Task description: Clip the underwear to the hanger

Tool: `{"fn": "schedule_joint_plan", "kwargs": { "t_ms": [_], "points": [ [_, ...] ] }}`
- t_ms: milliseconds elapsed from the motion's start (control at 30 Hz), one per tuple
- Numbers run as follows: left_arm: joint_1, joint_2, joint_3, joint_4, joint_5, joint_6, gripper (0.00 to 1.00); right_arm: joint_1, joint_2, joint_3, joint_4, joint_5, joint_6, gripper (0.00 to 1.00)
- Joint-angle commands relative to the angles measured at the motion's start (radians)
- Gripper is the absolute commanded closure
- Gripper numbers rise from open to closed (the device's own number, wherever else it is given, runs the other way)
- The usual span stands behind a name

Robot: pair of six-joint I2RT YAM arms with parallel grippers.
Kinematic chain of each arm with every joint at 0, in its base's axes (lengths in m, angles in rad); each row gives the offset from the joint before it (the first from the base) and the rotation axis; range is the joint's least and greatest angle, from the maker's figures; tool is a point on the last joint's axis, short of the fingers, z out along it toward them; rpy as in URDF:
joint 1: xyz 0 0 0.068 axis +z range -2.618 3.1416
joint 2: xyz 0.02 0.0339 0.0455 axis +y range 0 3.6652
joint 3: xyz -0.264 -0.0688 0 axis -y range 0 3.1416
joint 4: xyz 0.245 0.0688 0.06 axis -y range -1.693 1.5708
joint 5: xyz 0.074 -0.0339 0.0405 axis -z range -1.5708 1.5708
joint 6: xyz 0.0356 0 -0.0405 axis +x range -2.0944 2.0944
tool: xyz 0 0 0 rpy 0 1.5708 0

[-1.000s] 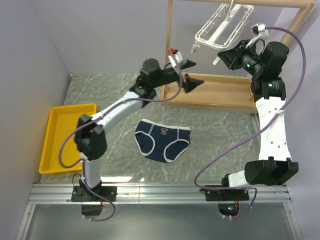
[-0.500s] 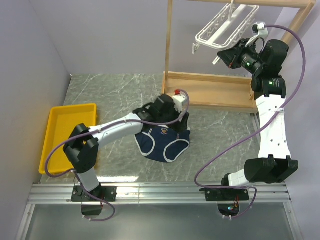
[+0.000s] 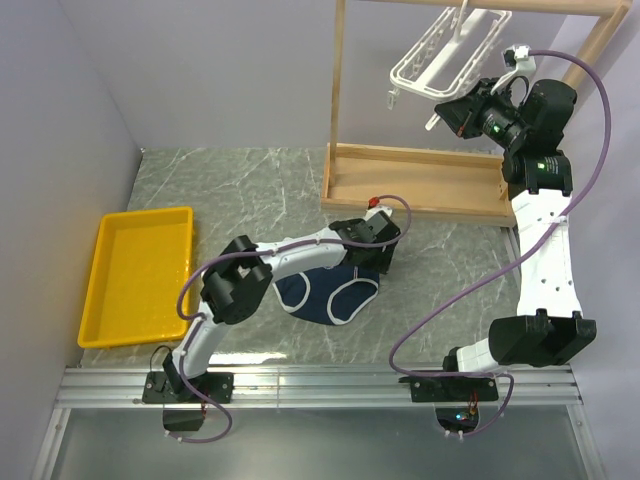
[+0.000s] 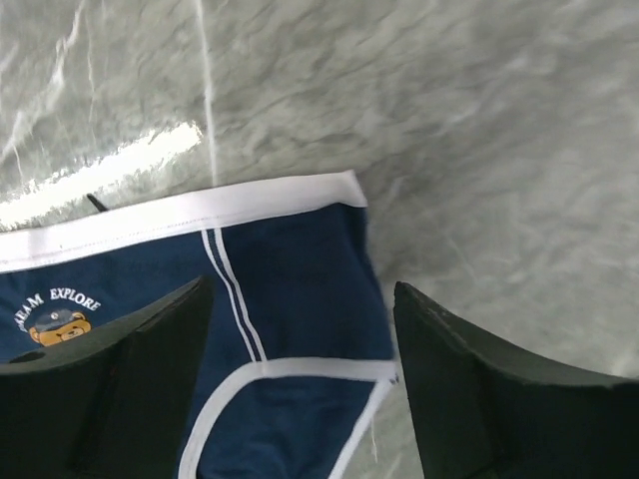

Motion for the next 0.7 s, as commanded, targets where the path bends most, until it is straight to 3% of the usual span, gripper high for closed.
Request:
{"fn": "schedule_joint_plan", "kwargs": {
  "t_ms": [0, 500, 667],
  "points": [
    [-0.014, 0.021, 0.081, -0.057, -0.074, -0.063, 0.23, -0.004, -0.007, 0.023, 0.004, 0.006, -0.007, 1.0],
    [-0.019, 0.161, 0.157, -0.086, -0.08, -0.066, 0.26, -0.003, -0.013, 0.006, 0.016, 0.002, -0.007, 1.0],
    [-0.006, 0.205, 0.179, -0.109, -0.075, -0.066, 0.37, -0.003, -0.01, 0.016, 0.01, 0.002, -0.011, 1.0]
  ]
}}
